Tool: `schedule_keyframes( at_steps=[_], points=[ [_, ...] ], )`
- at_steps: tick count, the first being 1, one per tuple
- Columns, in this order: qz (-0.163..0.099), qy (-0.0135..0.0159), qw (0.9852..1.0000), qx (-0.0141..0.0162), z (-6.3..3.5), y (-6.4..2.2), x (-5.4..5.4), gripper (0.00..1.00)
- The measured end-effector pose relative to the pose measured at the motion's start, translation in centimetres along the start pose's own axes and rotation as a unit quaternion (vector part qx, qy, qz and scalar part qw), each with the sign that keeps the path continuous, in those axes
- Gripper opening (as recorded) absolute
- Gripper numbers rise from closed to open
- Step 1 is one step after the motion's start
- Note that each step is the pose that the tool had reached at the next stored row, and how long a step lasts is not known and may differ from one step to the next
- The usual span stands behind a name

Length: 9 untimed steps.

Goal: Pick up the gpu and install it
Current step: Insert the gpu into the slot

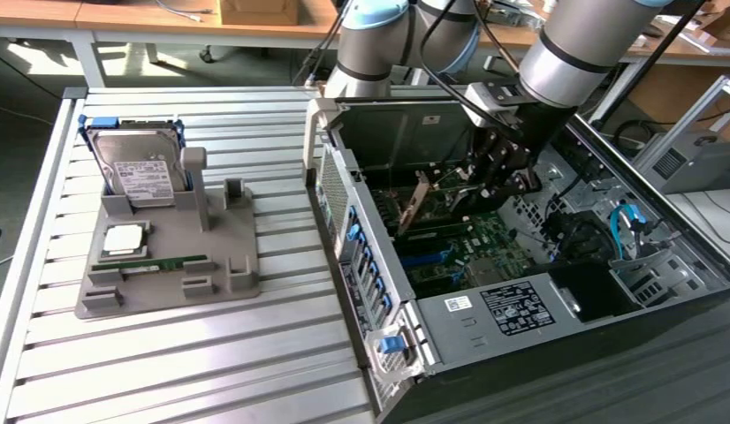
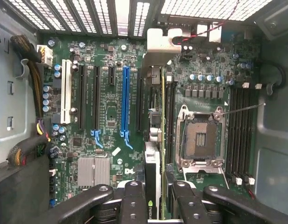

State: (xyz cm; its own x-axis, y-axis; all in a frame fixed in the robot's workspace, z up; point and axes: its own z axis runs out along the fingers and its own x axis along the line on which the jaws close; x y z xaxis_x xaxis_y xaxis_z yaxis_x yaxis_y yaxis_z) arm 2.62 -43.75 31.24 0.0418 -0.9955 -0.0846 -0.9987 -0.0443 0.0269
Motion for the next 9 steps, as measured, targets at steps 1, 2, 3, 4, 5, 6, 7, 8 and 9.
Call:
schedule_keyframes(
  at_steps=[1,2,3,4,5,6,7,8,9],
  points=[
    [0.0,0.0,1.0,0.0,0.01,0.1,0.0,0.27],
    [0.0,0.0,1.0,0.0,0.01,0.18,-0.01,0.27],
    [0.0,0.0,1.0,0.0,0.01,0.28,-0.01,0.27],
    [0.0,0.0,1.0,0.0,0.02,0.38,-0.02,0.27],
    [0.0,0.0,1.0,0.0,0.03,0.47,-0.02,0.27],
    [0.0,0.0,1.0,0.0,0.03,0.58,-0.02,0.27],
    [0.0,0.0,1.0,0.0,0.04,0.67,-0.03,0.27],
    [0.0,0.0,1.0,0.0,0.04,0.75,-0.03,0.27],
    [0.0,0.0,1.0,0.0,0.04,0.83,-0.03,0.27]
  ],
)
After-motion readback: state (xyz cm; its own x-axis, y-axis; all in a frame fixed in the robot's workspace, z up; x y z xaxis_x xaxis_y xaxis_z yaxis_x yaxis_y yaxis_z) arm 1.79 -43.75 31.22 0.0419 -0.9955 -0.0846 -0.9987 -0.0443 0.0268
